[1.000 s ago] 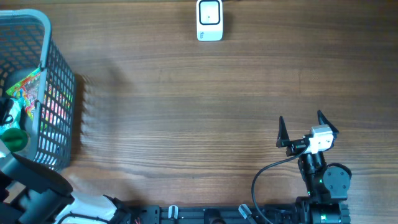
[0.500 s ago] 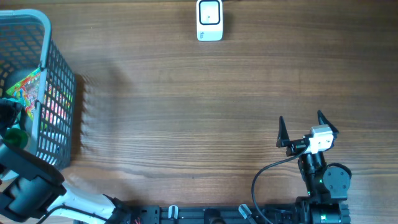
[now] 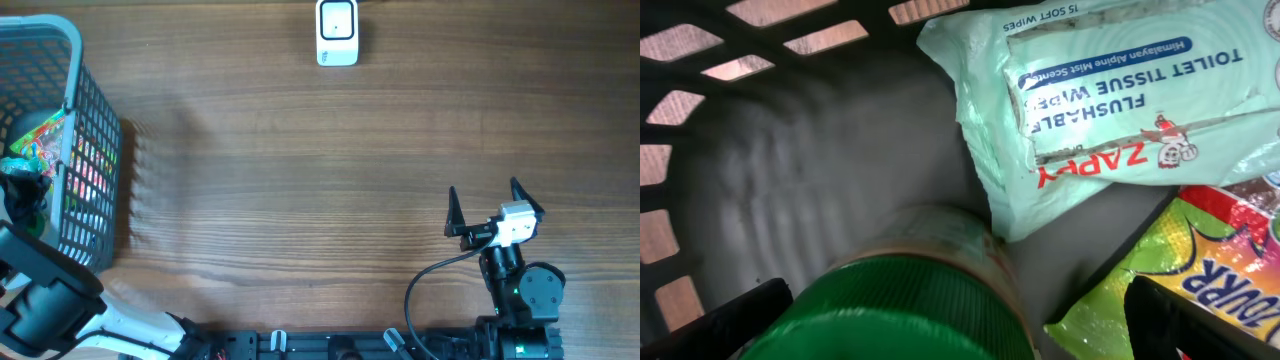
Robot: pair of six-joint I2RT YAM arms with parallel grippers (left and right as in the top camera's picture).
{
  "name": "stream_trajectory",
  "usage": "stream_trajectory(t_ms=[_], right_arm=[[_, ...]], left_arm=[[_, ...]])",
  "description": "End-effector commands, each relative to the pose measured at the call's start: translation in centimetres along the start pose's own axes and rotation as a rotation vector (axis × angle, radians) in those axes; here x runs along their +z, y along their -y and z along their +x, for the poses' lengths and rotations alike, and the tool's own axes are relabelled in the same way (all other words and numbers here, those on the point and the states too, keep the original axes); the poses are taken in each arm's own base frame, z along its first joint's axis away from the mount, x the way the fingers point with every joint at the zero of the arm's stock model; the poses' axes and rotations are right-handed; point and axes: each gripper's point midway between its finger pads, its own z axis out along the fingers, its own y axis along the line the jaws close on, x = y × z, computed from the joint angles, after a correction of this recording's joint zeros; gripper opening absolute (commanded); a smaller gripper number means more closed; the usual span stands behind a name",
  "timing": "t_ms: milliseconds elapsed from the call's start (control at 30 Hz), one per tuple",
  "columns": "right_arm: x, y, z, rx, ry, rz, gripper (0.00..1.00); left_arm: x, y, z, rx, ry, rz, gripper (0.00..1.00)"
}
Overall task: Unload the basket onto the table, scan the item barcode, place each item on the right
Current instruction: 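Reach the left gripper into the basket and grasp the green-lidded jar, then lift the jar and carry it toward the white scanner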
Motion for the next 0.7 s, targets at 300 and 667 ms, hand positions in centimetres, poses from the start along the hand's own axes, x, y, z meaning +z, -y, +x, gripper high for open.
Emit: stream_trajectory(t_ms=[300,667], right_arm=[[0.0,0.2,-0.1,-0.010,0.005,0.011,1.00],[0.0,0.2,-0.1,-0.010,0.005,0.011,1.00]], left_arm=[[2.6,0.1,0.7,-0.003,-0.024,-0.003,1.00],[3.1,0.1,0.8,-0.001,-0.030,-0.006,0.93]])
